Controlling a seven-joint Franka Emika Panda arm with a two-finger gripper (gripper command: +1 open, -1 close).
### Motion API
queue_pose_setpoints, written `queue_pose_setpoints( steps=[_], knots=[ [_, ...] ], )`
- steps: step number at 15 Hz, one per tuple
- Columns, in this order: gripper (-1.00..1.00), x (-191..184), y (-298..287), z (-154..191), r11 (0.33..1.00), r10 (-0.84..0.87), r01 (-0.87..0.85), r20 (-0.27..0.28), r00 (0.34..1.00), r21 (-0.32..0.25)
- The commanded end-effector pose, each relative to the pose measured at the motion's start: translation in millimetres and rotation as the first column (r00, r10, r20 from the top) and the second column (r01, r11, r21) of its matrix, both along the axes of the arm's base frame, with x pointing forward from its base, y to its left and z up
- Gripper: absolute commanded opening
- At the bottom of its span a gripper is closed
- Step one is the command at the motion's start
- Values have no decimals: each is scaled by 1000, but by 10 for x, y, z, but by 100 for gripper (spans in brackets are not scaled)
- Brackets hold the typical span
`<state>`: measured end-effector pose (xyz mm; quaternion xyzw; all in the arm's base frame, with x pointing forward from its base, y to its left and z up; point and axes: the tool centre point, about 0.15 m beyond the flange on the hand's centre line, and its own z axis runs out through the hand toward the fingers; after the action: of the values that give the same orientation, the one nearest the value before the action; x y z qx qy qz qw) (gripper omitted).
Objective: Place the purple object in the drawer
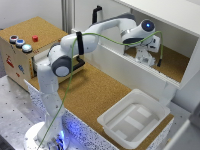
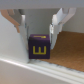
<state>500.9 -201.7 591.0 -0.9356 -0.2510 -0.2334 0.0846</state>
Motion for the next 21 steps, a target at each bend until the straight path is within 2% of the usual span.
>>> queue_pose_setpoints(
  steps=[1, 4, 7, 12, 13, 16, 19, 21],
  knots=[
    [-100, -668, 1113, -327, 981, 83, -87, -32, 996, -175],
    [-100, -828, 1811, -535, 942, 291, -307, -125, 949, -137],
    [-100, -933, 2461, -615, 859, 484, -500, -146, 863, -106],
    [-100, -1222, 3324, -770, 633, 747, -766, -169, 642, -111],
    [-100, -1277, 3454, -790, 598, 775, -792, -166, 610, -120],
    [-100, -1408, 3804, -822, 515, 841, -851, -132, 524, -98],
    [-100, -1556, 4201, -867, 421, 901, -906, -90, 424, -50],
    [-100, -1707, 4407, -936, 351, 933, -934, -65, 355, -60]
  ],
)
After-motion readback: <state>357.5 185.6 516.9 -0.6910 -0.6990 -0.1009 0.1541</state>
